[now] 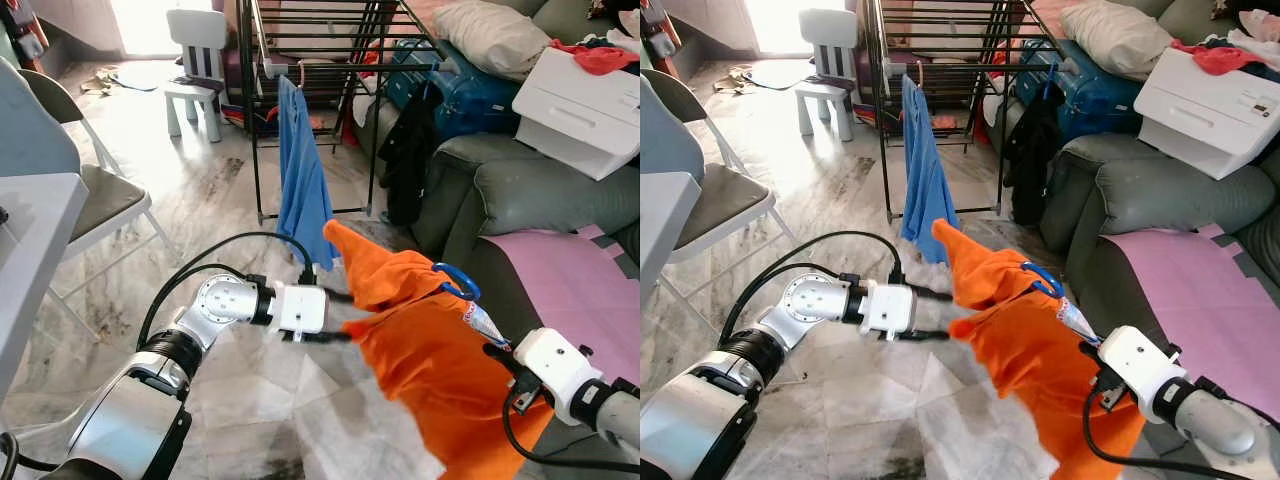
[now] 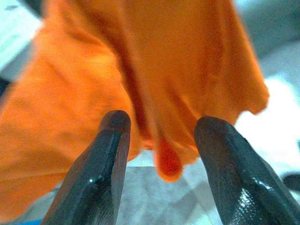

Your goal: Hang hanger

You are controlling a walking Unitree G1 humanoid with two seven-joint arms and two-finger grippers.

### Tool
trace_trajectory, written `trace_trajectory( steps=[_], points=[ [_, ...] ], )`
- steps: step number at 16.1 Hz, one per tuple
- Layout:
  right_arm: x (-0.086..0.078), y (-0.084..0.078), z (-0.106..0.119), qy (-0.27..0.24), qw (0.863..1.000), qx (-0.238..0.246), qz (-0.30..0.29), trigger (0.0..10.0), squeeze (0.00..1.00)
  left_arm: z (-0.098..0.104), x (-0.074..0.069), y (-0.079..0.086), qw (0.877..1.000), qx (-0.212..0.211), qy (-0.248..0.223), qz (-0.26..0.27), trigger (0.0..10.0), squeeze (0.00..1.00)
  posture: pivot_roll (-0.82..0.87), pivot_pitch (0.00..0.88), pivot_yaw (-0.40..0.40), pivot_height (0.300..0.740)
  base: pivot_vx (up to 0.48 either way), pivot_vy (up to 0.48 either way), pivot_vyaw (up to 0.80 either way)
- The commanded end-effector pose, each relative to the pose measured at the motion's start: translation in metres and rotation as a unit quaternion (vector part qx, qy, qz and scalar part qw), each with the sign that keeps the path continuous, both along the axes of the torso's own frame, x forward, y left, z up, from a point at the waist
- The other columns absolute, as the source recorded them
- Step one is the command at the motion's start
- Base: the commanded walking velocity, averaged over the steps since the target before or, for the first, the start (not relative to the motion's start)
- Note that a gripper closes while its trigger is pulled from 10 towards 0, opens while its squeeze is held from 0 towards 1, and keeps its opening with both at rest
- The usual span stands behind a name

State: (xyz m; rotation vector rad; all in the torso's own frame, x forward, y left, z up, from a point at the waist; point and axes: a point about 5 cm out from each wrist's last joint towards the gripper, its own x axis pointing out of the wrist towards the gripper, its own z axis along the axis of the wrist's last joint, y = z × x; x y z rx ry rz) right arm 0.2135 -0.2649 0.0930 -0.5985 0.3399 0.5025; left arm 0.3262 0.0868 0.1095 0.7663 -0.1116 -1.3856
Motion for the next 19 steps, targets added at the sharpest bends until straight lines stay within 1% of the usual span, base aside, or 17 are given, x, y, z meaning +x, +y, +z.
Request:
trace_trajectory(
  steps=[1, 2, 3, 4, 5, 6, 7, 8, 9, 10, 11, 12, 14, 16, 17, 18, 19],
  points=[
    [0.001, 0.0, 0.0, -0.006, 1.0, 0.006, -0.029, 0.0, 0.0, 0.002, 0.008, 0.004, 0.997, -0.039, 0.009, 0.066, 10.0, 1.0, -0.04, 0.0, -0.056, 0.74, 0.0, 0.0, 0.0],
    [0.001, 0.003, -0.003, -0.009, 0.998, 0.019, -0.051, 0.0, 0.0, 0.002, 0.012, 0.006, 0.99, -0.074, 0.02, 0.116, 10.0, 1.0, -0.05, 0.0, -0.055, 0.74, 0.0, 0.0, 0.0],
    [0.002, 0.006, -0.004, -0.015, 0.996, 0.036, -0.075, 0.0, 0.0, 0.001, 0.015, 0.008, 0.982, -0.106, 0.031, 0.155, 10.0, 1.0, -0.04, 0.0, -0.054, 0.74, 0.0, 0.0, 0.0],
    [0.002, 0.007, -0.004, -0.018, 0.995, 0.043, -0.086, 0.0, 0.0, 0.001, 0.015, 0.008, 0.978, -0.118, 0.034, 0.168, 10.0, 1.0, -0.04, 0.0, -0.054, 0.74, 0.0, 0.0, 0.0],
    [0.003, 0.009, -0.005, -0.026, 0.992, 0.059, -0.112, 0.0, 0.0, 0.0, 0.018, 0.009, 0.964, -0.155, 0.056, 0.208, 10.0, 1.0, -0.04, 0.0, -0.053, 0.74, 0.0, 0.0, 0.0],
    [0.007, 0.012, -0.004, -0.04, 0.982, 0.089, -0.16, 0.0, 0.0, -0.004, 0.021, 0.01, 0.941, -0.195, 0.074, 0.268, 10.0, 1.0, -0.04, 0.0, -0.053, 0.74, 0.0, 0.0, 0.0],
    [0.009, 0.013, -0.004, -0.05, 0.973, 0.114, -0.196, 0.0, 0.0, -0.007, 0.022, 0.012, 0.924, -0.216, 0.083, 0.303, 10.0, 1.0, -0.04, 0.0, -0.053, 0.74, 0.0, 0.0, 0.0],
    [0.009, 0.013, -0.004, -0.05, 0.973, 0.114, -0.196, 0.0, 0.0, -0.007, 0.022, 0.012, 0.924, -0.216, 0.083, 0.303, 10.0, 1.0, -0.04, 0.0, -0.053, 0.74, 0.0, 0.0, 0.0],
    [0.011, 0.014, -0.002, -0.063, 0.962, 0.135, -0.23, 0.0, 0.0, -0.009, 0.024, 0.016, 0.9, -0.243, 0.087, 0.352, 10.0, 1.0, -0.05, 0.0, -0.053, 0.74, 0.0, 0.0, 0.0],
    [0.009, 0.018, 0.001, -0.087, 0.932, 0.186, -0.3, 0.0, 0.0, -0.012, 0.028, 0.033, 0.828, -0.302, 0.086, 0.465, 10.0, 1.0, -0.05, 0.0, -0.052, 0.74, 0.0, 0.0, 0.0],
    [0.007, 0.019, 0.002, -0.094, 0.921, 0.202, -0.32, 0.0, 0.0, -0.013, 0.029, 0.04, 0.799, -0.321, 0.086, 0.502, 10.0, 1.0, -0.05, 0.0, -0.052, 0.74, 0.0, 0.0, 0.0],
    [0.005, 0.022, 0.002, -0.097, 0.91, 0.218, -0.338, 0.0, 0.0, -0.015, 0.03, 0.049, 0.768, -0.326, 0.079, 0.545, 10.0, 1.0, -0.05, 0.0, -0.053, 0.74, 0.0, 0.0, 0.0],
    [0.002, 0.03, -0.002, -0.09, 0.903, 0.234, -0.349, 0.0, 0.0, -0.02, 0.028, 0.056, 0.753, -0.318, 0.075, 0.572, 10.0, 1.0, -0.04, 0.0, -0.055, 0.74, 0.0, 0.0, 0.0],
    [0.002, 0.038, -0.006, -0.077, 0.899, 0.248, -0.351, 0.0, 0.0, -0.024, 0.026, 0.058, 0.744, -0.314, 0.086, 0.583, 10.0, 1.0, -0.04, 0.0, -0.056, 0.74, 0.0, 0.0, 0.0],
    [0.003, 0.043, -0.008, -0.068, 0.9, 0.25, -0.35, 0.7, 0.0, -0.026, 0.025, 0.058, 0.741, -0.308, 0.087, 0.59, 10.0, 1.0, -0.04, 0.0, -0.057, 0.74, 0.0, 0.0, 0.0],
    [0.004, 0.046, -0.01, -0.059, 0.901, 0.253, -0.347, 10.0, 0.0, -0.026, 0.025, 0.056, 0.745, -0.31, 0.091, 0.583, 10.0, 1.0, -0.04, 0.0, -0.056, 0.74, 0.0, 0.0, 0.0],
    [0.004, 0.051, -0.013, -0.046, 0.902, 0.261, -0.342, 10.0, 0.0, -0.026, 0.025, 0.052, 0.752, -0.31, 0.092, 0.574, 10.0, 1.0, -0.04, 0.0, -0.056, 0.74, 0.0, 0.0, 0.0]
  ],
)
